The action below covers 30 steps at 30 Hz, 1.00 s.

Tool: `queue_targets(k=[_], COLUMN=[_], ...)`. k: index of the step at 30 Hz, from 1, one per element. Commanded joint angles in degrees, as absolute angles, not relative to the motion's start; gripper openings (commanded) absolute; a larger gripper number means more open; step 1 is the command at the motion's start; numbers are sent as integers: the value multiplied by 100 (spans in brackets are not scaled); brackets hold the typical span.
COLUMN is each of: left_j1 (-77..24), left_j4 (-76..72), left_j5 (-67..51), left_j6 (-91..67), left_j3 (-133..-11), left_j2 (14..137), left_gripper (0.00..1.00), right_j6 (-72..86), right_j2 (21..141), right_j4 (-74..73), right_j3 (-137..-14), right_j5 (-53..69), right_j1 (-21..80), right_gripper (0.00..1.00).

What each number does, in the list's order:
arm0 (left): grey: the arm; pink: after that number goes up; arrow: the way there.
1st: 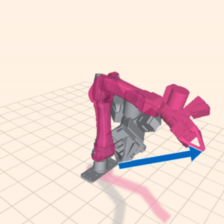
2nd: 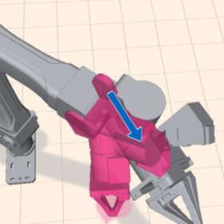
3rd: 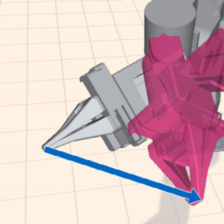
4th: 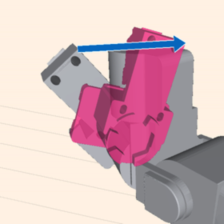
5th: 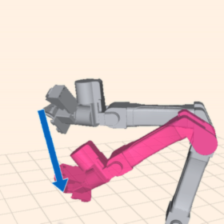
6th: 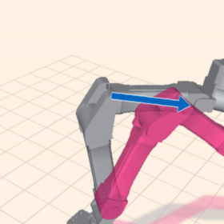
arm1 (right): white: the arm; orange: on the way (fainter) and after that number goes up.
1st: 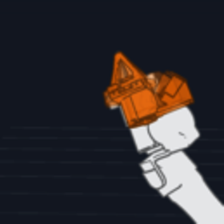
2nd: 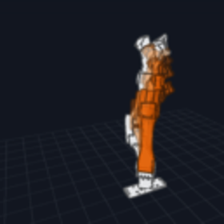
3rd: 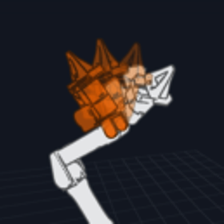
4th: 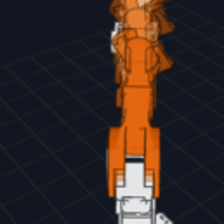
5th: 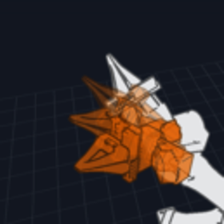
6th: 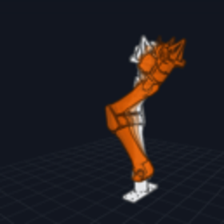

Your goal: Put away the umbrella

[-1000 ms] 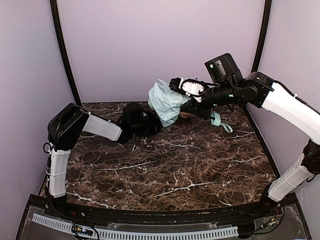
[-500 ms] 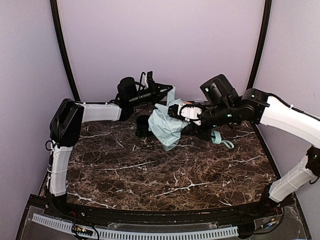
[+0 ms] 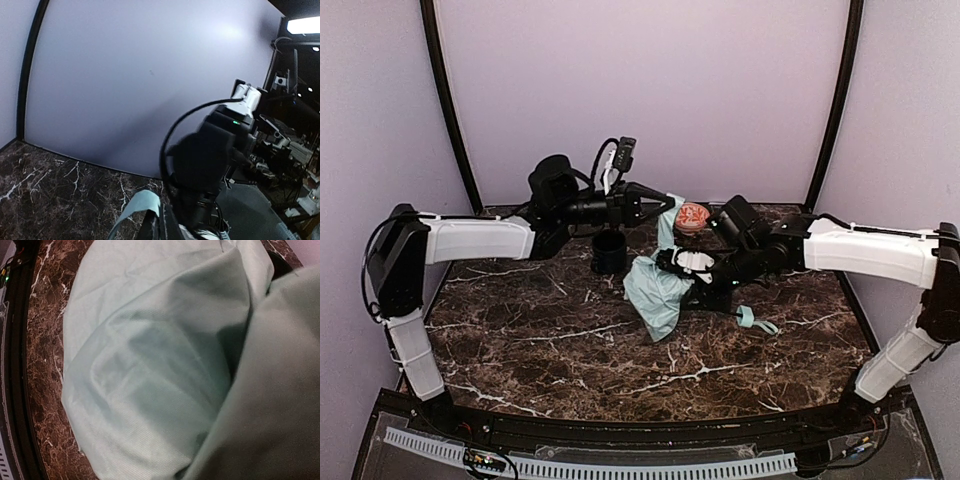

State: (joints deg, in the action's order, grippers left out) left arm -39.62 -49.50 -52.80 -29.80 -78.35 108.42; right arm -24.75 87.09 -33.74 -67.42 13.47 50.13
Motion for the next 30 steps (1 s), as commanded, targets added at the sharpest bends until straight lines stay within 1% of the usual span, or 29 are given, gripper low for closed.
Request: queue_targets(k=[1,4,8,9,12,15,20,24,30], left_j1=[-4244,-4702,-4913,-4952,-5346,-5905,-6265,-6400,-6400], left_j4=[-5238,-4275,-4324,-4143,-2653,-1175,219,676,301], left_j5=[-5320,-5336,-5309,-5259,-4864,-4328,-3310,-2229,-1277], left_j6=[-1110,17,437,653,2127,3620,5245,6239,7014], left_j3=[-7212,-7059,-6557,-6458,-6507,-6834,-7432,-7526,-7039], left_j2=[9425,9075,8608,8441,8172,8251,8732,8865,8507], left_gripper=[0,0,0,0,0,0,0,0,0], right_j6=[-1786,-1572,-1264,-1168,-940,-931,-1170,-1824,-3072], right_j2=[8522,8561,8647,8648,8674,8723,8740,8431,7834], right_j4=[-2640,-2489,-2551,-2503,-2467,-2582,-2721,-2773,-3017], right_j3=[-6427,-6708,-7154,-7233,-7582,-8086,-8903,-9105,-8845], right_j5=[2268,2451,2766,2851,2985,2906,2242,1712,920], right_j1=[4420,4203,3866,3764,3559,3490,3512,3737,4241], right_gripper=[0,0,0,0,0,0,0,0,0])
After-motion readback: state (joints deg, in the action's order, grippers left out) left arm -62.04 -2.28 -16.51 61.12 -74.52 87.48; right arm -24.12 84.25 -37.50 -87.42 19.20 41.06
